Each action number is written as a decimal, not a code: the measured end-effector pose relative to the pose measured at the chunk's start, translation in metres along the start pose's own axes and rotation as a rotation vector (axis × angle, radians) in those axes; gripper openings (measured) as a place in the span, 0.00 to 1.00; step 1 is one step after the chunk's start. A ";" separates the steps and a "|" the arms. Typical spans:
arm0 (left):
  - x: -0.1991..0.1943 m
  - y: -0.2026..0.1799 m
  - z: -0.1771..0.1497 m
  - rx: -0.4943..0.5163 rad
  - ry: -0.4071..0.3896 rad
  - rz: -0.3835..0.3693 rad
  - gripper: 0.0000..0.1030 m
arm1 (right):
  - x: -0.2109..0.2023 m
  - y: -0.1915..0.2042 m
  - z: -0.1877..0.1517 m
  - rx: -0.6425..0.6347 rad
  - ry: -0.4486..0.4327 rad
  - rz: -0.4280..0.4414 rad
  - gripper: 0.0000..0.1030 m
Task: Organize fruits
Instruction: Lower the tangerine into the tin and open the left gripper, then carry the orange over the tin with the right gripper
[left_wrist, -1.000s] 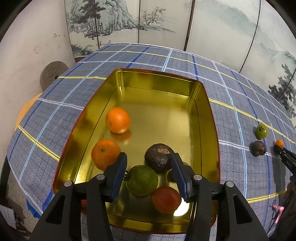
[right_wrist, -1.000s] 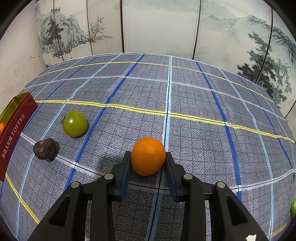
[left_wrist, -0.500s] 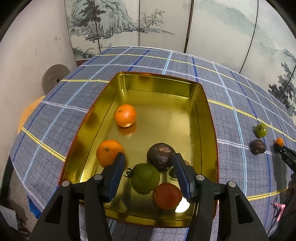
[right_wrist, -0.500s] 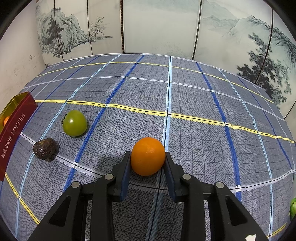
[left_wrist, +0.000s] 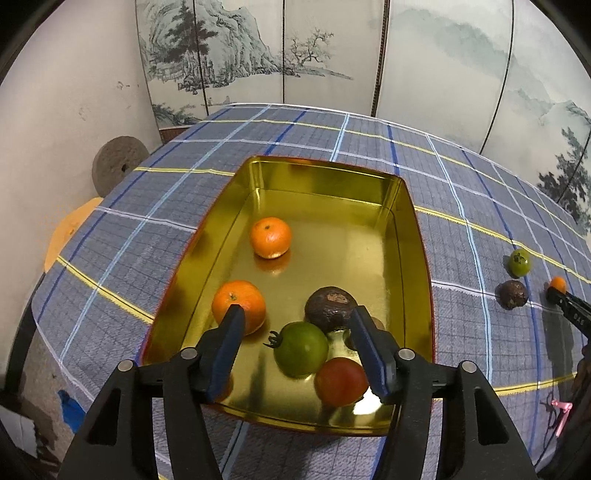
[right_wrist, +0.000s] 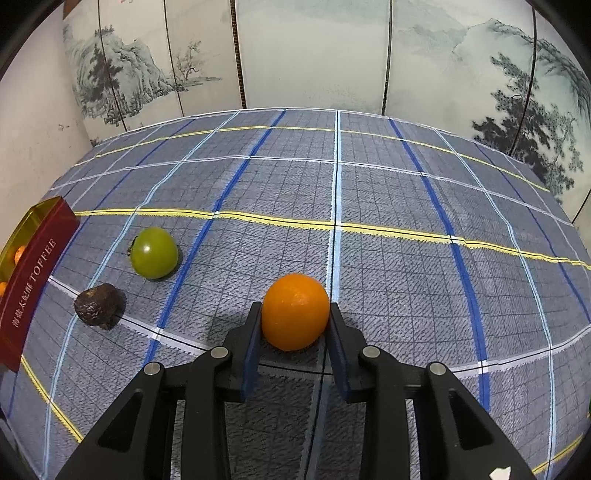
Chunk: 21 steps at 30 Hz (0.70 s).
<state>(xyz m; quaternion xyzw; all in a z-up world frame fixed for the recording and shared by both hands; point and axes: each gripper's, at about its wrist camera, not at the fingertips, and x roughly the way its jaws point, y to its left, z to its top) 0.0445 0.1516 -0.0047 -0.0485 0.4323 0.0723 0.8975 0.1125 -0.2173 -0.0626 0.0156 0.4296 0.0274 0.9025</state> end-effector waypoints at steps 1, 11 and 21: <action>-0.002 0.002 0.000 -0.003 -0.006 0.003 0.60 | -0.002 0.000 0.001 0.000 -0.001 0.005 0.29; -0.018 0.023 -0.001 -0.041 -0.035 0.044 0.63 | -0.034 0.040 0.028 -0.046 -0.070 0.129 0.29; -0.030 0.050 -0.008 -0.090 -0.040 0.089 0.64 | -0.054 0.155 0.029 -0.245 -0.063 0.365 0.29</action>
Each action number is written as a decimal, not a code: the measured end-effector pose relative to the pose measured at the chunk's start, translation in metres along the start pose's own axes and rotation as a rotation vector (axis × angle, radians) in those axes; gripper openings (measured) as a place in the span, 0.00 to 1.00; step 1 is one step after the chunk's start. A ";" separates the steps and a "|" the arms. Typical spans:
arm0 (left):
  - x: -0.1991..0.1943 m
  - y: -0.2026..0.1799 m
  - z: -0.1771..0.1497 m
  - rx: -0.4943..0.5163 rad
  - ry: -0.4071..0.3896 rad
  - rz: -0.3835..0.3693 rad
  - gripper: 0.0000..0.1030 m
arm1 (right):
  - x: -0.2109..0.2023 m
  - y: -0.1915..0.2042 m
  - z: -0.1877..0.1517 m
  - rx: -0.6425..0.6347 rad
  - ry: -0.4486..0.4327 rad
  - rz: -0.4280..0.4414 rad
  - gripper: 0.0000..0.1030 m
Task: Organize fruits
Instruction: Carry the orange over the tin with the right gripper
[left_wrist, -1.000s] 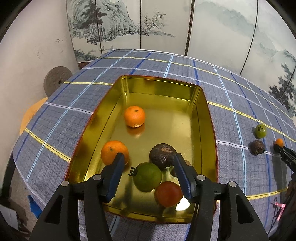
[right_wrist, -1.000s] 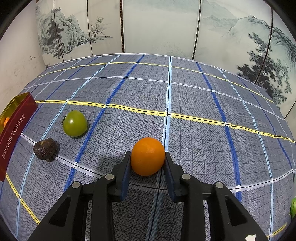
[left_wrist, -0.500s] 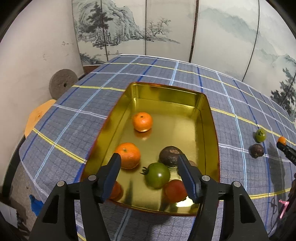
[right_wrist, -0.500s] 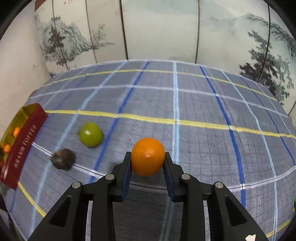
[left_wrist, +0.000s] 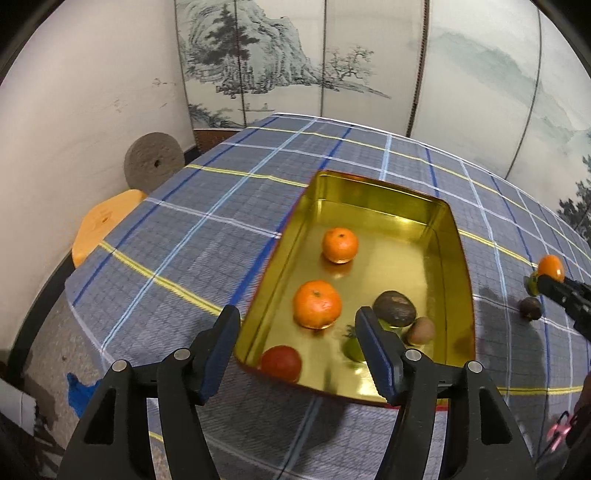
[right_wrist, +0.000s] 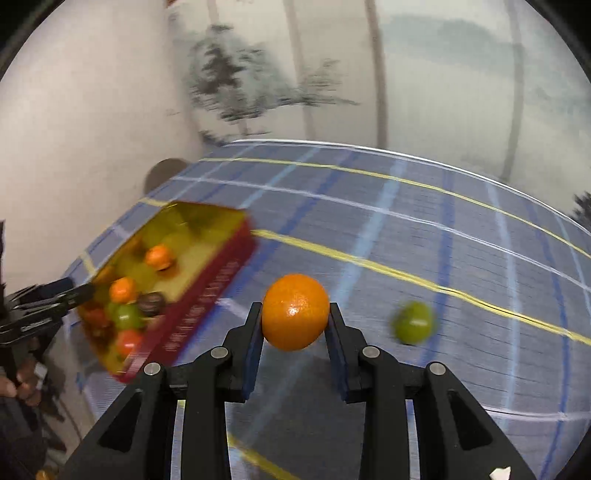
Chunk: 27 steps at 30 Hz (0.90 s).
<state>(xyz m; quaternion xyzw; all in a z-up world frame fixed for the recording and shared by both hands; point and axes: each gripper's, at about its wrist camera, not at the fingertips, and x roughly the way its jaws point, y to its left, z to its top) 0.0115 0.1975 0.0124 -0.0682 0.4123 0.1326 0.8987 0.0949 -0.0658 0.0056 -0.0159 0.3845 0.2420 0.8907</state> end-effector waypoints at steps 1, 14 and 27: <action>-0.001 0.002 0.000 -0.004 0.000 0.001 0.64 | 0.003 0.012 0.002 -0.019 0.004 0.022 0.29; -0.005 0.029 -0.007 -0.051 0.004 0.040 0.64 | 0.044 0.111 0.002 -0.196 0.072 0.169 0.29; -0.010 0.045 -0.015 -0.076 0.010 0.072 0.64 | 0.070 0.145 -0.007 -0.282 0.121 0.177 0.29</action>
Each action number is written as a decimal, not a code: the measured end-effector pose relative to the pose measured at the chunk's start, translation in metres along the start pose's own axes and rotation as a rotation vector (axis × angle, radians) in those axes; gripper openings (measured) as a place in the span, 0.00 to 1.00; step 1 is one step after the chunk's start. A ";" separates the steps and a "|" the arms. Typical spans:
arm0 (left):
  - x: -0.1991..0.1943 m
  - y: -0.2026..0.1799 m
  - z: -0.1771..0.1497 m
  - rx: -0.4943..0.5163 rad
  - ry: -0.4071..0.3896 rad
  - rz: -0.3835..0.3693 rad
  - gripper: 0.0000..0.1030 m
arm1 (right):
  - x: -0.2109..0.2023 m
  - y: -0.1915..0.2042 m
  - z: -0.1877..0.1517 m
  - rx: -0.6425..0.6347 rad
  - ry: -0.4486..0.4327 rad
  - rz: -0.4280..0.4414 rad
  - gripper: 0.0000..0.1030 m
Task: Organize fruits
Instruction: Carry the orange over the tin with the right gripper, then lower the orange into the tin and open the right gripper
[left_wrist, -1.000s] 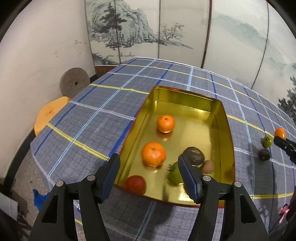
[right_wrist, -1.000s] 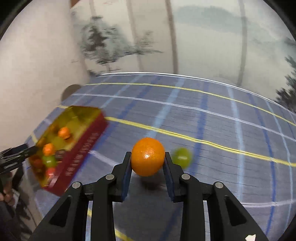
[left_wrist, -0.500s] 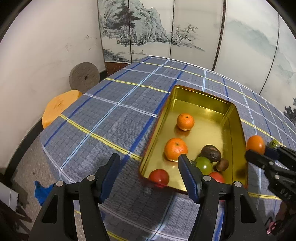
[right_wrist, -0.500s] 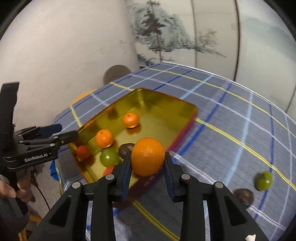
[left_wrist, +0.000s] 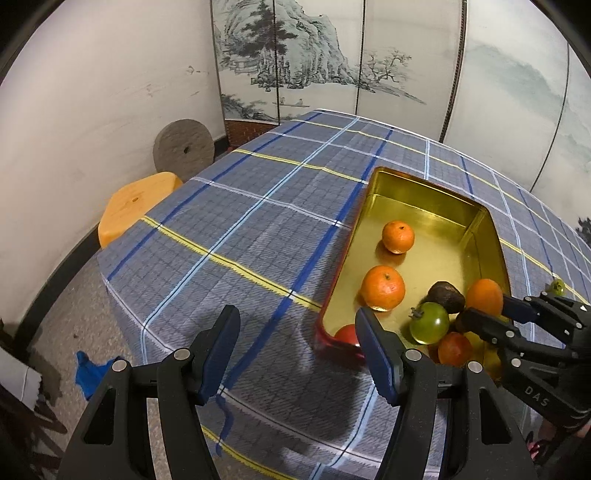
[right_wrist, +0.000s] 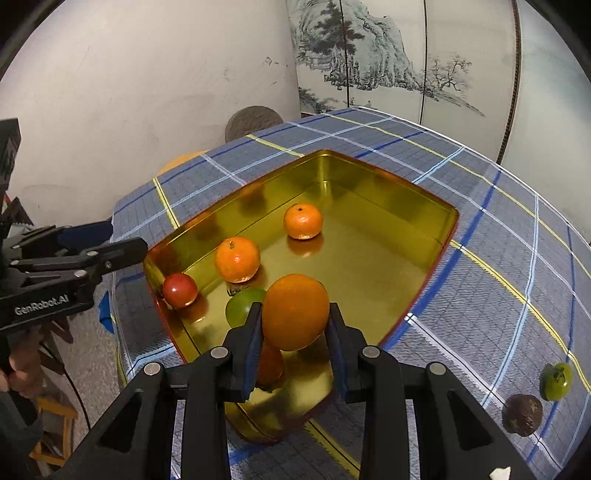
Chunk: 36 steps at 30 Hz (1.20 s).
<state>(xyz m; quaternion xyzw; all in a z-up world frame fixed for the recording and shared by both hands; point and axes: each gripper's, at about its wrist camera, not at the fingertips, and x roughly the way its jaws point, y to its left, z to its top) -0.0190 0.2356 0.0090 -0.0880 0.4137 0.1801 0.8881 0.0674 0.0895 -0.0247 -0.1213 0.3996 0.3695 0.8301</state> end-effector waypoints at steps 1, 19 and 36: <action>-0.001 0.001 0.000 -0.001 -0.001 0.001 0.64 | 0.001 0.001 0.000 -0.003 0.002 -0.002 0.29; -0.001 0.003 -0.006 0.001 0.006 -0.005 0.64 | 0.012 0.010 0.000 -0.023 0.020 -0.011 0.31; -0.005 -0.009 -0.004 0.022 -0.001 -0.017 0.66 | 0.006 0.007 0.000 -0.004 0.006 -0.005 0.34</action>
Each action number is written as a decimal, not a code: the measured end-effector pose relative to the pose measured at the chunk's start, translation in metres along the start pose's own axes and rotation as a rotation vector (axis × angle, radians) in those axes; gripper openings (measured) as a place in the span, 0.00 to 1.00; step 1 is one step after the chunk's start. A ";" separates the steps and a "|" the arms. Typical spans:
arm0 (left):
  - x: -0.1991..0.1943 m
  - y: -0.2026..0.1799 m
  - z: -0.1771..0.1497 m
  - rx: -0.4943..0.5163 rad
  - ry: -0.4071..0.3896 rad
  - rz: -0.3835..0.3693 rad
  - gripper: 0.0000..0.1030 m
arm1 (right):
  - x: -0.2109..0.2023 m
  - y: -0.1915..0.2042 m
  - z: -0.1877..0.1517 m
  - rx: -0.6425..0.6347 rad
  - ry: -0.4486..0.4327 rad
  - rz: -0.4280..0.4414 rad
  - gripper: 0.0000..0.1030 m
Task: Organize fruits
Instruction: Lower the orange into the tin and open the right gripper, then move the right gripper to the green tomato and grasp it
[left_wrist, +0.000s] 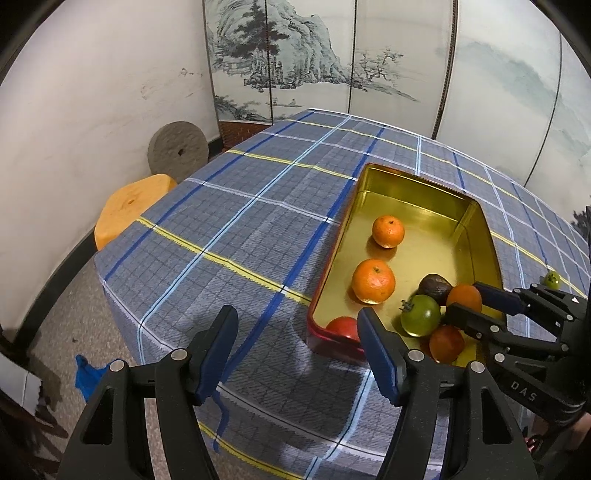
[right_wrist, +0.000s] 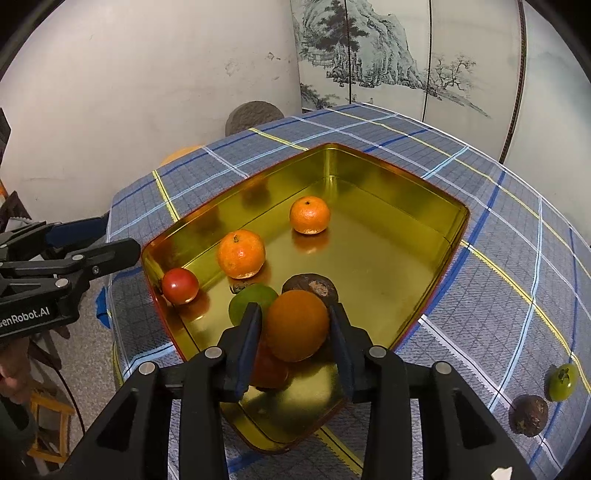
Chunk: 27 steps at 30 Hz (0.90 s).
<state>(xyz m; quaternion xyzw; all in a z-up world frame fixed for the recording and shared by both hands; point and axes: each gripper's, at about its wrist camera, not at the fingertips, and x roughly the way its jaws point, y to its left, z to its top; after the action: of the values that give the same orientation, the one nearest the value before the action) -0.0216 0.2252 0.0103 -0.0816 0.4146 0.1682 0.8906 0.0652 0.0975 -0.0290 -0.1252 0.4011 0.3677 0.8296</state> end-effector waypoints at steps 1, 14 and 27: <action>0.000 -0.002 0.001 0.003 -0.001 -0.001 0.66 | -0.001 -0.002 0.000 0.005 -0.002 0.002 0.34; -0.006 -0.038 0.012 0.075 -0.025 -0.062 0.67 | -0.049 -0.034 -0.011 0.067 -0.089 -0.036 0.35; -0.008 -0.115 0.014 0.208 -0.017 -0.181 0.67 | -0.092 -0.172 -0.067 0.314 -0.078 -0.286 0.35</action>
<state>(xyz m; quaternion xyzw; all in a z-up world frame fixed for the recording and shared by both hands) 0.0256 0.1208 0.0262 -0.0245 0.4133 0.0438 0.9092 0.1115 -0.1038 -0.0175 -0.0356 0.3993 0.1838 0.8975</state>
